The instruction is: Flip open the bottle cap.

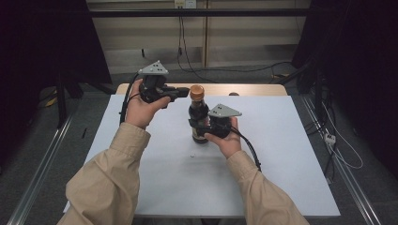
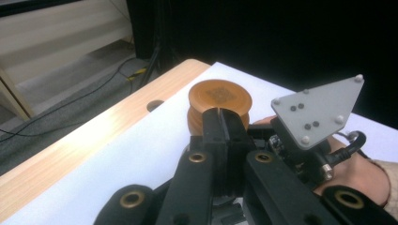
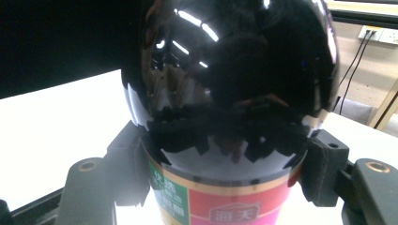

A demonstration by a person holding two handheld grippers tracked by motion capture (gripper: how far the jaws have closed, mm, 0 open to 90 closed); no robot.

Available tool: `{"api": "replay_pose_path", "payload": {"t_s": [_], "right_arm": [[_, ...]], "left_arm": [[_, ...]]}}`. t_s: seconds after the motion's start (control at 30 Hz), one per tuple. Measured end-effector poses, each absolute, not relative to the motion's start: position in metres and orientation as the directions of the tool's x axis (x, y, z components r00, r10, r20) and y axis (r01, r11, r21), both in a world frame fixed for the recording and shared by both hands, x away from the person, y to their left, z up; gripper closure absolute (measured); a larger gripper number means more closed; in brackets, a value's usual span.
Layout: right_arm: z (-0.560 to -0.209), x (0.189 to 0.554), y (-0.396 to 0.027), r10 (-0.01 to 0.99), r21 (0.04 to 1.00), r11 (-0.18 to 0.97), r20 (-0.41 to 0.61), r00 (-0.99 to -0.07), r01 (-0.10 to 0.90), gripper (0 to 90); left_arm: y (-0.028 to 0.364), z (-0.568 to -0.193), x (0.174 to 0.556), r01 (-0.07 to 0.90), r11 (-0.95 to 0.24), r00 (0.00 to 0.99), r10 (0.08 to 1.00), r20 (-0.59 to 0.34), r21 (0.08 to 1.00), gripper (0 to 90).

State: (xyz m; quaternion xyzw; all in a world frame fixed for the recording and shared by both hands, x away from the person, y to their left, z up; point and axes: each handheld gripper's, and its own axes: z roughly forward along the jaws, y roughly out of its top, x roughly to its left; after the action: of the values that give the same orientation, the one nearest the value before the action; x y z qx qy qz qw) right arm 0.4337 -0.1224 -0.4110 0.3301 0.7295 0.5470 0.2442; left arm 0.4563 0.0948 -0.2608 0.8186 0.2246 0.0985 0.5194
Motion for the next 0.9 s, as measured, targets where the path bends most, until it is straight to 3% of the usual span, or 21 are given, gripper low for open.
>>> {"api": "replay_pose_path", "payload": {"t_s": [0.9], "right_arm": [[-0.415,0.43,-0.13,0.751,0.965,0.15,0.029,-0.66,0.214,30.2]], "left_arm": [[0.084,-0.274,0.461,0.282,-0.385,0.881,0.467,-0.078,0.879,90.0]]}}
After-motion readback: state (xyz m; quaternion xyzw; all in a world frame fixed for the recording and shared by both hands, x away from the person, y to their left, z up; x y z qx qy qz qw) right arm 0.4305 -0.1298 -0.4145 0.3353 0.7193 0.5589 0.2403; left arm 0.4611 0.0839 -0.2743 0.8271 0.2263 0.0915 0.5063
